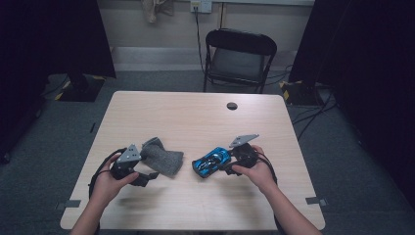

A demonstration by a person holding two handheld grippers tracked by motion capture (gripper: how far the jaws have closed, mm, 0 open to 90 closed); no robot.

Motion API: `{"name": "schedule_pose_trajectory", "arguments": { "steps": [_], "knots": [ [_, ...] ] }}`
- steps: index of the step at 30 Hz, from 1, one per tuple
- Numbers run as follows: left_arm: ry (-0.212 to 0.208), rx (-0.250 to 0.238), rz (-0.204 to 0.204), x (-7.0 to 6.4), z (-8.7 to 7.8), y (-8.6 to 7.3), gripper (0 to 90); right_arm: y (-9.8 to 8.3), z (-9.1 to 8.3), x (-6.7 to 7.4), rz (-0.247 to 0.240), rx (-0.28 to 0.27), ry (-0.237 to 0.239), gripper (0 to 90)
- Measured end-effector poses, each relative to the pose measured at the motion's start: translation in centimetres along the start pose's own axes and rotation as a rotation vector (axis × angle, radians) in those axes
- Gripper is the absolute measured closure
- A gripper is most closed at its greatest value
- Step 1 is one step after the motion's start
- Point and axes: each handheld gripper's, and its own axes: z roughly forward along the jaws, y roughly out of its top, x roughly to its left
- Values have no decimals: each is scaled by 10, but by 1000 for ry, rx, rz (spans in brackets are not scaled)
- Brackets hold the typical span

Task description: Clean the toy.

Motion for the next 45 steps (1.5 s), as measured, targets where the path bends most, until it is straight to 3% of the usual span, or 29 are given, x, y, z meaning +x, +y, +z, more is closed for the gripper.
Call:
{"name": "schedule_pose_trajectory", "arguments": {
  "steps": [6,7,9,13,20,24,27,30,33,39,43,45],
  "knots": [
    [-10,16,64,10,23,21,169,-18,-3,-3,33,1,3,277],
    [-24,14,58,11,28,23,168,-21,-2,-3,33,5,4,277],
    [-26,45,88,15,34,25,169,-25,-1,-3,32,20,6,278],
    [-58,92,109,19,47,22,169,-33,1,-3,36,27,7,277],
    [-86,118,123,20,43,12,162,-45,4,-3,36,37,6,277],
    [-103,163,173,17,39,7,154,-48,6,-1,21,23,-2,269],
    [-101,166,164,14,40,3,152,-49,7,1,3,20,-14,260],
    [-103,177,190,11,41,-1,145,-50,7,2,1,6,-20,252],
    [-116,167,190,10,45,-3,91,-52,7,3,-10,-2,-30,253],
    [-101,139,160,12,57,-2,64,-54,9,4,-12,-29,-47,252],
    [-90,143,184,11,63,-1,70,-56,10,5,-20,-45,-57,252],
    [-79,131,151,9,65,-2,63,-57,10,6,-24,-53,-64,251]
  ]
}}
